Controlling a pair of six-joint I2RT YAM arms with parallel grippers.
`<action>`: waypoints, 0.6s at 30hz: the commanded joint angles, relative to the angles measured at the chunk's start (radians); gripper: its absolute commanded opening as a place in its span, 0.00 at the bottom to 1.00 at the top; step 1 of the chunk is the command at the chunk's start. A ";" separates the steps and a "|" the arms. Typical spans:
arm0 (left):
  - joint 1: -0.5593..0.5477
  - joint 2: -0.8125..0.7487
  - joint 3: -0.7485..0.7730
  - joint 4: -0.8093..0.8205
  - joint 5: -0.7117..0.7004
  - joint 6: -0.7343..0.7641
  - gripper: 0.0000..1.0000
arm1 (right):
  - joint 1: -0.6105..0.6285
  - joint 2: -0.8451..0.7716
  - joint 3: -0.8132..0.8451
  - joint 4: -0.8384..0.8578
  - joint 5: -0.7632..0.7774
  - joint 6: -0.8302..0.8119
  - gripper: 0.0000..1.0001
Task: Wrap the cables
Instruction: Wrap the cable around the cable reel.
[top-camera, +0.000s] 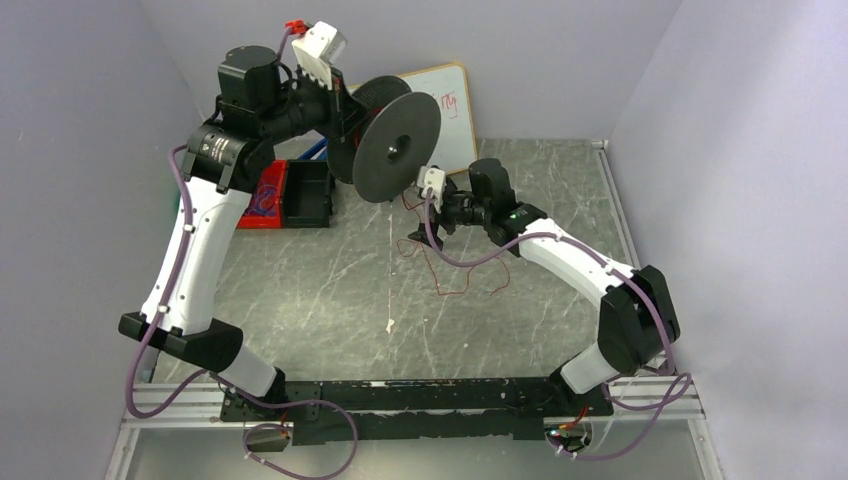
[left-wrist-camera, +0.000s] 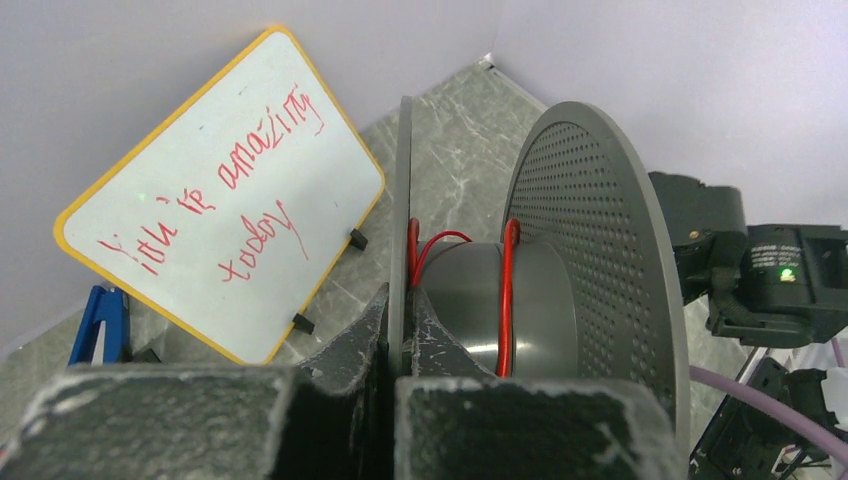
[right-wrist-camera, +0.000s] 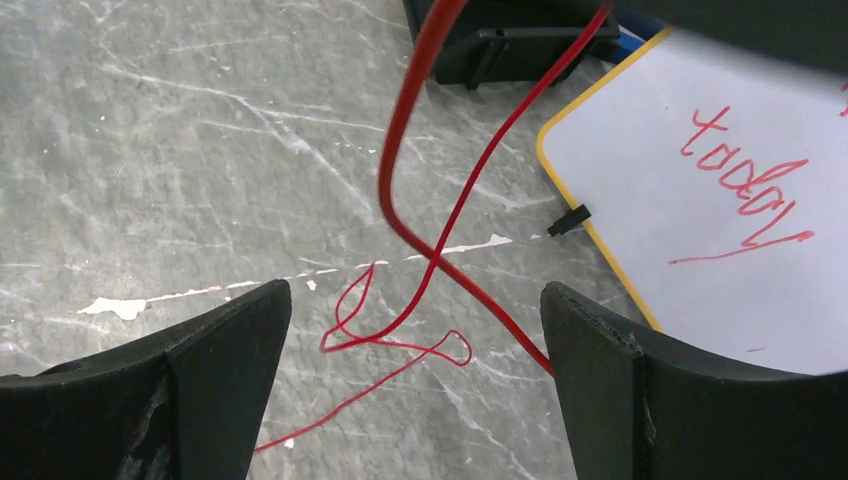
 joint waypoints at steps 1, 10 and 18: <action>0.019 -0.022 0.072 0.106 0.050 -0.059 0.03 | -0.017 0.005 -0.030 0.081 -0.004 -0.023 0.97; 0.051 -0.039 0.045 0.117 0.094 -0.102 0.02 | -0.080 0.073 0.052 0.082 -0.017 -0.001 0.81; 0.074 -0.041 0.054 0.130 0.089 -0.145 0.02 | -0.079 0.120 0.119 -0.047 -0.125 -0.057 0.34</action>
